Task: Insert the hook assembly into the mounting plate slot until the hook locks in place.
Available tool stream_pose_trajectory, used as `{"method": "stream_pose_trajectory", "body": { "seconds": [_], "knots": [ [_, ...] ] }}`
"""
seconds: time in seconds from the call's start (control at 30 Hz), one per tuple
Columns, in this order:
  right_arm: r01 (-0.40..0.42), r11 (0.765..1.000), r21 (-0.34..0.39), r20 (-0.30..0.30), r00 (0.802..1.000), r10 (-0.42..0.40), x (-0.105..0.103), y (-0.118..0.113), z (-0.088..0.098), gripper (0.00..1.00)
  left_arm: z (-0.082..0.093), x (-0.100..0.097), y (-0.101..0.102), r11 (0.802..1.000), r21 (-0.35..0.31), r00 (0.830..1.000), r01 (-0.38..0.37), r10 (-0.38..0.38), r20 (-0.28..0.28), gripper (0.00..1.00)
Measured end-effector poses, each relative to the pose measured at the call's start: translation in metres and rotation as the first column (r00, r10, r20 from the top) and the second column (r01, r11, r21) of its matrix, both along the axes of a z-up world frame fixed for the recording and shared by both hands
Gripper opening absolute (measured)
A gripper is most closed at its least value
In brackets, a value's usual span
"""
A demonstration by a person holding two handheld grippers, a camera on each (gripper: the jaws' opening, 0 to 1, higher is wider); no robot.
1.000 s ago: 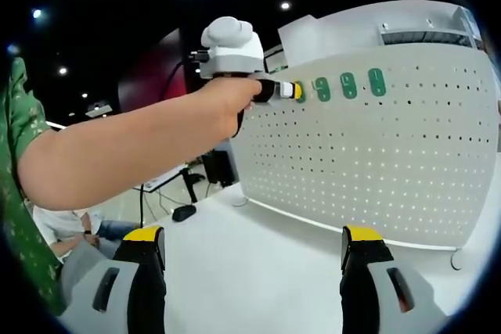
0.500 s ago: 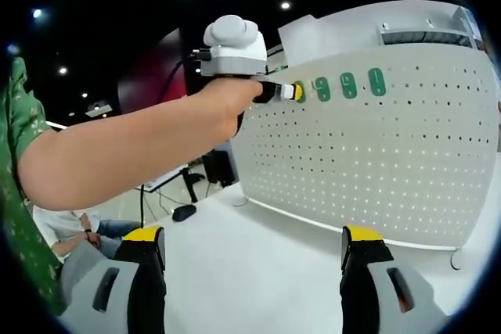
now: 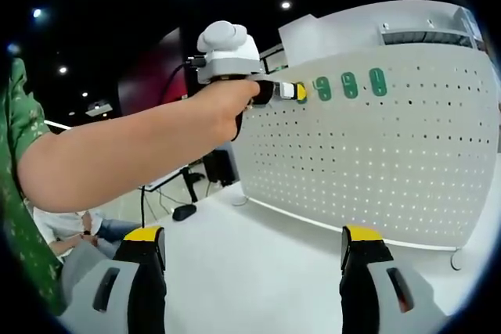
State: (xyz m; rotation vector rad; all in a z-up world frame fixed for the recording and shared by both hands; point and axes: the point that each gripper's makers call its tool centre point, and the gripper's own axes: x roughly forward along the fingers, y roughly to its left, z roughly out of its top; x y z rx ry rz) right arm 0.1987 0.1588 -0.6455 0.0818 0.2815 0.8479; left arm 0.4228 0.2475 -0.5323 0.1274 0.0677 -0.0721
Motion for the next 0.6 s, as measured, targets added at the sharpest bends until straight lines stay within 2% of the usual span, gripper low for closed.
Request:
{"method": "stream_pose_trajectory", "body": {
  "seconds": [0.17,0.33,0.47,0.6],
  "knots": [
    [0.0,1.0,0.0,0.0,1.0,0.0,-0.0008,0.0004,0.0001,0.95,0.0001,-0.0013,0.0006,1.0,-0.014,1.0,0.003,-0.003,-0.002,0.21],
    [-0.001,1.0,-0.003,0.001,1.0,0.001,-0.0012,0.0014,0.0,0.95,-0.0023,-0.0025,-0.0015,0.998,-0.049,1.0,0.027,-0.027,-0.012,0.3],
    [-0.006,1.0,-0.005,0.002,1.0,0.006,-0.0017,0.0035,0.0002,0.95,-0.004,-0.004,-0.0005,0.997,-0.058,0.999,0.042,-0.043,-0.02,0.32],
    [-0.011,1.0,-0.006,0.002,1.0,0.011,-0.0023,0.006,0.0004,0.95,-0.005,-0.0053,-0.0026,0.993,-0.096,0.997,0.074,-0.077,-0.026,0.37]
  ]
}}
